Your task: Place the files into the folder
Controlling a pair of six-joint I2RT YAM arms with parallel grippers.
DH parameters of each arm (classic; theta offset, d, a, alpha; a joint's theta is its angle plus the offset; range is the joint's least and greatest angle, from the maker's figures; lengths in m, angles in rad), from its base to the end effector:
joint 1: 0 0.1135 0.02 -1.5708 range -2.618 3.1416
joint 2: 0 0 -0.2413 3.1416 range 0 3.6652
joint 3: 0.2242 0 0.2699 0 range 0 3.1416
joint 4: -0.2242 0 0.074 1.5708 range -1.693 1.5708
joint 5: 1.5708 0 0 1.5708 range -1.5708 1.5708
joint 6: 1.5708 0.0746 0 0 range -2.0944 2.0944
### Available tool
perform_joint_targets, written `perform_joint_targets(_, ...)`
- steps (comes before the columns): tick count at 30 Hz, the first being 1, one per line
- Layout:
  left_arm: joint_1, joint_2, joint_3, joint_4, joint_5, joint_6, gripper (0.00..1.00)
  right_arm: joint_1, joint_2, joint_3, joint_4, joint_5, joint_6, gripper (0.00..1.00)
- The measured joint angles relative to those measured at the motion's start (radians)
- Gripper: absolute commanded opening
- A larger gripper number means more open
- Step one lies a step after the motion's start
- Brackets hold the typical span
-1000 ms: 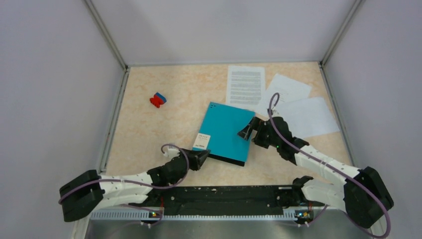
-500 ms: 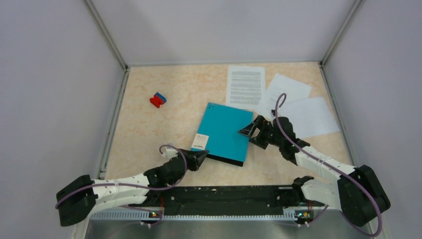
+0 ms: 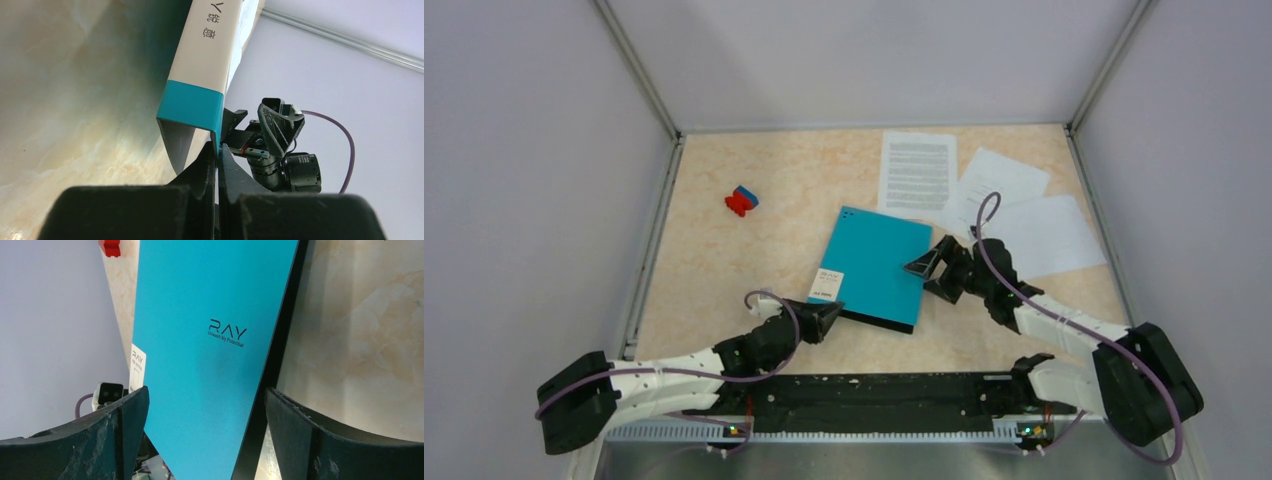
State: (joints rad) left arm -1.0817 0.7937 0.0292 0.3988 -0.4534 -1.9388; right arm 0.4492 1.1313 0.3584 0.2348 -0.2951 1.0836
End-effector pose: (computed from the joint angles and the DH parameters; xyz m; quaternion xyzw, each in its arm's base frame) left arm 0.1294 -0.1735 0.0963 -0.4495 0.6773 -0.5400 0.2183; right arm 0.2360 0.1378 0.1166 0.1993 0.8399 0.4308 0.2631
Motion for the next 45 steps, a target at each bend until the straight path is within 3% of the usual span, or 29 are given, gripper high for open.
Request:
perform_joint_targets(6, 0.000, 0.000, 0.000, 0.000, 0.003, 0.000, 0.00, -0.001, 0.009, -0.012, 0.025, -0.003, 0.013, 0.83)
perform_joint_targets(13, 0.000, 0.000, 0.000, 0.000, 0.006, 0.000, 0.00, -0.003, 0.055, -0.019, 0.104, -0.007, 0.042, 0.71)
perform_joint_targets(16, 0.000, 0.000, 0.000, 0.000, 0.011, 0.001, 0.00, -0.005, 0.094, -0.021, 0.144, -0.008, 0.063, 0.58)
perform_joint_targets(19, 0.000, 0.000, 0.000, -0.002, 0.014, 0.001, 0.02, -0.007, 0.117, -0.029, 0.186, -0.005, 0.087, 0.33)
perform_joint_targets(20, 0.000, 0.000, 0.000, -0.003, 0.015, 0.001, 0.13, -0.008, 0.120, -0.033, 0.195, -0.002, 0.094, 0.21)
perform_joint_targets(22, 0.001, -0.003, 0.000, -0.015, 0.019, 0.004, 0.44, -0.010, 0.122, -0.039, 0.205, 0.009, 0.108, 0.00)
perform_joint_targets(23, 0.001, -0.012, 0.003, -0.038, 0.029, 0.011, 0.57, -0.011, 0.122, -0.040, 0.207, 0.010, 0.107, 0.00)
perform_joint_targets(25, -0.001, -0.038, 0.024, -0.129, 0.070, 0.037, 0.66, -0.011, 0.119, -0.036, 0.215, 0.006, 0.121, 0.00)
perform_joint_targets(32, -0.001, -0.092, 0.272, -0.551, 0.150, 0.195, 0.71, -0.011, 0.028, 0.042, 0.031, 0.019, 0.040, 0.00)
perform_joint_targets(39, 0.003, -0.088, 0.545, -0.927, 0.070, 0.451, 0.79, 0.016, -0.135, 0.216, -0.342, 0.074, -0.089, 0.00)
perform_joint_targets(42, 0.051, -0.035, 0.721, -1.075, 0.009, 0.583, 0.80, 0.082, -0.143, 0.323, -0.462, 0.117, -0.124, 0.17)
perform_joint_targets(45, 0.207, 0.031, 0.900, -1.140, -0.012, 0.752, 0.81, 0.180, -0.109, 0.436, -0.534, 0.155, -0.147, 0.35)
